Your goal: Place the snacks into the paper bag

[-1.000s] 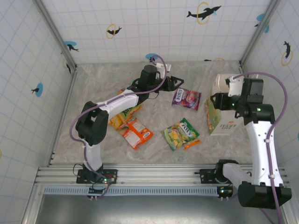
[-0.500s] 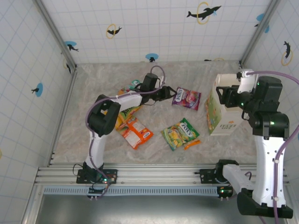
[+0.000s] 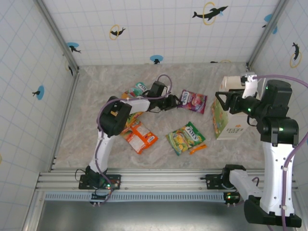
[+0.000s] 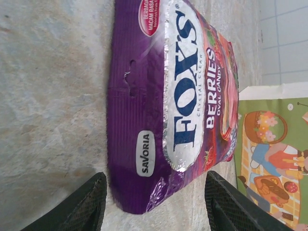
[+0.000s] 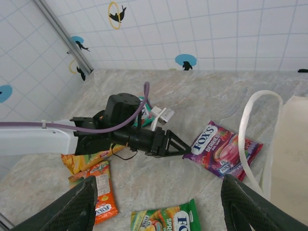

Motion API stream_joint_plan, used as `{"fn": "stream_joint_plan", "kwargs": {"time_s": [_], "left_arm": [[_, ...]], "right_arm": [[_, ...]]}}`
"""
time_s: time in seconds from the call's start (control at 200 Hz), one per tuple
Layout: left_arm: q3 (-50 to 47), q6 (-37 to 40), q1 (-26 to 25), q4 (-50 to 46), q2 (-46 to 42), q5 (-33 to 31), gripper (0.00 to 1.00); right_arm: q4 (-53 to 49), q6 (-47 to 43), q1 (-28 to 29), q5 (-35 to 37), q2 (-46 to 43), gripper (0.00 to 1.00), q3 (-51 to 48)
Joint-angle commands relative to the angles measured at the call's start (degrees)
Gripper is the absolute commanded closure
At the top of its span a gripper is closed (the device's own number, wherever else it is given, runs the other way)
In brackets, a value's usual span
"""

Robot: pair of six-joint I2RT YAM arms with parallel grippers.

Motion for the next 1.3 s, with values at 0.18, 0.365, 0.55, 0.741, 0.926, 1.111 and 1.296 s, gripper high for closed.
{"fn": "stream_joint_plan", "kwargs": {"time_s": [0.18,0.365,0.55,0.741,0.926,1.111,1.296], "left_arm": [[3.8,-4.9,-1.8,5.5,6.8,4.2,0.47],[4.4,-5.1,-1.9,7.9,7.1,4.5,0.75],[4.0,1.6,-1.5,4.1,0.7,0.9,0.94],[6.2,12.1,-0.9,-4.9,-6.8,-0.1,1.00],[12.8,27.6,-0.8,-22.2,-13.1,-3.6,1.00],[16.1,46.5,-0.8,-38.8,-20.1,-10.7,1.00],[16.3,59.3,-1.1,-51.7,-26.5,-20.5,1.00]], "right_arm": [[2.3,1.2,-0.2,-1.9,-1.3,0.32,-1.5],[2.9,1.4,-0.2,-1.8,-1.7,0.33,-2.5],[3.9,1.4,-0.2,0.2,-2.8,0.34,-3.0],[8.9,-0.2,-0.2,-0.7,-4.9,0.34,-5.2],[12.5,-2.0,-0.2,-3.4,-3.6,0.35,-7.9],[20.5,-2.4,0.7,-7.9,-2.7,0.38,-12.0],[24.5,-6.0,4.9,-7.5,0.4,0.38,-13.1]]}}
